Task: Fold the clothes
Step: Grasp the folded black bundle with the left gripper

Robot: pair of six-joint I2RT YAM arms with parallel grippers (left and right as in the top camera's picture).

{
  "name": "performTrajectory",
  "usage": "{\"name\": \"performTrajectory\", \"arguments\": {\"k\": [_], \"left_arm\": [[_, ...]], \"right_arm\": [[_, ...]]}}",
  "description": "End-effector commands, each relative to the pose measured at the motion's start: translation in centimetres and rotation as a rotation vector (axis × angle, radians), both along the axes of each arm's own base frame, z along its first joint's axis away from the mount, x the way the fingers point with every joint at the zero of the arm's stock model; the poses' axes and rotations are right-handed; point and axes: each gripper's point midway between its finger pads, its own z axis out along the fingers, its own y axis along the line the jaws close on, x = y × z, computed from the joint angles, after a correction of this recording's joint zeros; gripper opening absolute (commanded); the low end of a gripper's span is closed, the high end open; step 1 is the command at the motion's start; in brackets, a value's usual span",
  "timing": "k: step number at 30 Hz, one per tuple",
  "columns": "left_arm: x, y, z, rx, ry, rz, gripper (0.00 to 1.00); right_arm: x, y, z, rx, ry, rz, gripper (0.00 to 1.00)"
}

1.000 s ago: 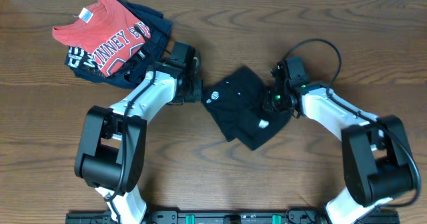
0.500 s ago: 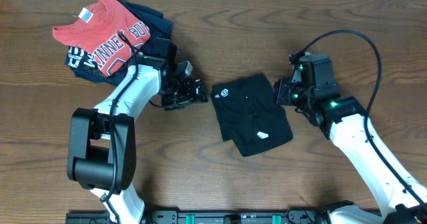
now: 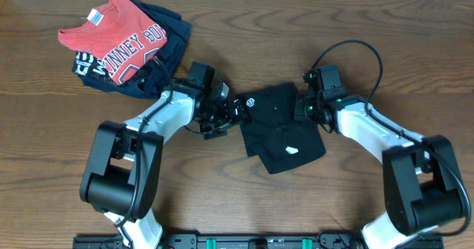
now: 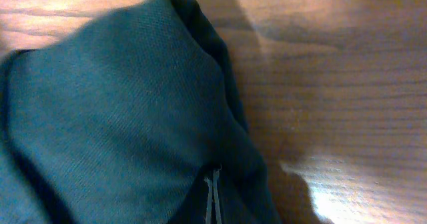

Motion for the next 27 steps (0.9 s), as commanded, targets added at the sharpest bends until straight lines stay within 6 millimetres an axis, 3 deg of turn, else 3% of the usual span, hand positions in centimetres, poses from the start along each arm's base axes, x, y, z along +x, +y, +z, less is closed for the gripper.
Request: {"name": "performTrajectory", "arguments": {"k": [1,4,11,15,20,27], "left_arm": [[-1.4,0.0,-1.9,0.011,0.081,0.088,0.91],[-1.1,-0.9,-2.5,-0.019,0.031,0.097,0.9],[-2.5,-3.6,-2.7,-0.038,0.024,0.064,0.76],[-2.8,-4.5,-3.1,0.0,-0.006,0.048,0.59],[-1.7,-3.3,-3.9,0.09,-0.082,0.062,0.36],[-0.8,-4.2,-2.4,0.01,-0.211,-0.084,0.11]], "right_arm": [[-1.4,0.5,-2.2,0.014,0.088,-0.006,0.01],[-1.5,0.5,-2.7,0.013,0.098,-0.005,0.01],[-1.5,0.5,-2.7,0.013,0.097,-0.005,0.01],[-1.5,0.5,-2.7,0.013,0.097,-0.005,0.01],[-1.5,0.5,-2.7,0.013,0.098,-0.005,0.01],[-1.7,0.9,-2.5,0.039,0.106,0.015,0.01]]}}
